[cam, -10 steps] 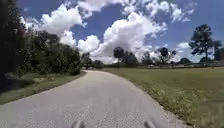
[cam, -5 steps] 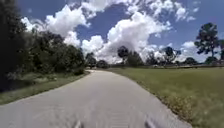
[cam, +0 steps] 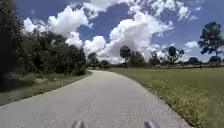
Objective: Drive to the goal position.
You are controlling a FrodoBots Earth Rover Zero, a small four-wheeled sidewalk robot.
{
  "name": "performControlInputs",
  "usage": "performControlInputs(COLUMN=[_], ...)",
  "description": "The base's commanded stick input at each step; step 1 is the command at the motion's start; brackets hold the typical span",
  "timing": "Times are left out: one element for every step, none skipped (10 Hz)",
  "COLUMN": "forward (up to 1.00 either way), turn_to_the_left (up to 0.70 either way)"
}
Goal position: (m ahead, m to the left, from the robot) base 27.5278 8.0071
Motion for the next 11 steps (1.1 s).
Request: performControlInputs(forward=[0.50,0.50,0.50,0.50,0.50,0.50,0.50,0.50,0.50,0.50,0.50], turn_to_the_left=[0.16,0.22,0.16,0.10,0.04,0.00,0.00,0.00,0.00,0.00,0.00])
